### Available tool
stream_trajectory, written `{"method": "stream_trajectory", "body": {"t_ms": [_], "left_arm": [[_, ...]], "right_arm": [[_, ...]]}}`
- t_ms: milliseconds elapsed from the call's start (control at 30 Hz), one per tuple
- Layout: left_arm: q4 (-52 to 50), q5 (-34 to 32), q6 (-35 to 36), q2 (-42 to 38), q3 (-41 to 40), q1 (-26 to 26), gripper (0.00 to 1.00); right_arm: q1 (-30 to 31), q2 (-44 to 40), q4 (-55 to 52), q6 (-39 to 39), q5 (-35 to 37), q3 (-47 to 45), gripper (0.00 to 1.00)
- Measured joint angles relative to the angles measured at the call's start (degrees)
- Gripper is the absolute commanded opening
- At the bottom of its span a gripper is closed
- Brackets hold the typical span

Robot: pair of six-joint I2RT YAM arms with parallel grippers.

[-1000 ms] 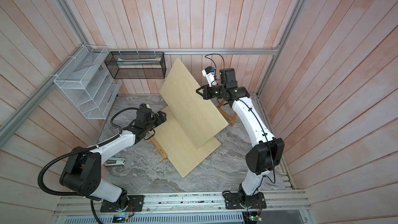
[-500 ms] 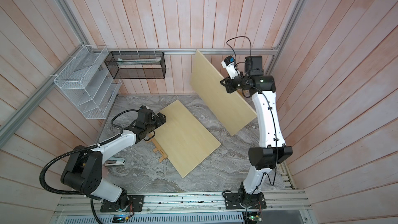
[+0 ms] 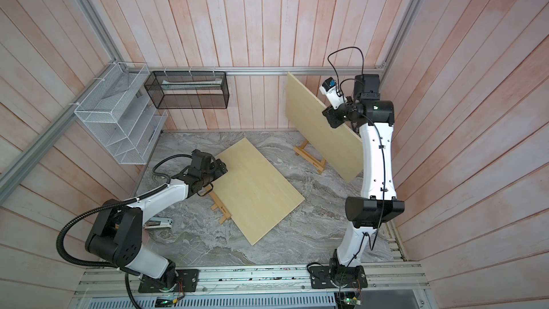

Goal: Assemble the easel
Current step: Place the drawing board on the easel.

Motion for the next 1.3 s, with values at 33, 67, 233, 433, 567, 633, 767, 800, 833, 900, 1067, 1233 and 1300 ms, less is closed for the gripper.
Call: {"method": "stream_trajectory", "body": {"t_ms": [33,67,233,433,567,633,767,800,833,900,1067,1233,1300], "left_arm": [[-0.02,-0.09,-0.02,0.00,0.02,0.00,0.90],[-0.04,-0.17,-0.02,0.00,0.04,0.00,0.90],[-0.33,-0.81,-0.02,0.00,0.04,0.00,0.90],[-0.42,-0.85,-0.04,0.00,0.04,0.00,0.90],[-0.44,-1.22,-0.07,0.00,0.04,0.00,0.90],[-0.44,-1.22,-0.07,0.00,0.04,0.00,0.90],[-0.46,-1.25,-0.07,0.00,0.04,0.00,0.90],[-0.46,-1.27,-0.04,0.00,0.04,0.00,0.90],[-0.48,-1.27,-0.04,0.00,0.04,0.00,0.90],[-0.52,-1.27,-0.04,0.00,0.04,0.00,0.90],[-0.85,-1.27,-0.04,0.00,0.07,0.00,0.90],[-0.87,-1.27,-0.07,0.02,0.07,0.00,0.91],[-0.87,-1.27,-0.07,0.07,0.09,0.00,0.91]], "right_arm": [[0.00,0.42,-0.31,-0.33,0.02,-0.11,0.00],[0.00,0.79,-0.59,-0.59,0.04,-0.33,0.00],[-0.02,1.70,-1.01,-1.88,0.09,-1.66,0.00],[-0.02,2.10,-1.31,-2.91,0.04,-1.86,0.00],[-0.02,2.51,-1.31,-3.39,0.02,-1.86,0.00],[-0.02,3.02,-1.31,-3.45,-0.13,-1.86,0.00],[-0.02,4.59,-1.29,-3.76,-0.68,-1.86,0.00],[-0.02,5.05,-1.29,-3.80,-0.81,-1.86,0.00],[-0.02,5.27,-1.20,-4.15,-0.85,-1.88,0.00],[-0.02,5.49,-0.90,-4.37,-0.85,-1.88,0.00],[-0.09,5.53,-0.79,-4.26,-0.96,-1.88,0.00],[-0.11,5.60,-0.50,-3.72,-0.68,-1.88,0.10],[-0.20,5.64,-0.28,-3.30,-0.48,-1.86,0.11]]}}
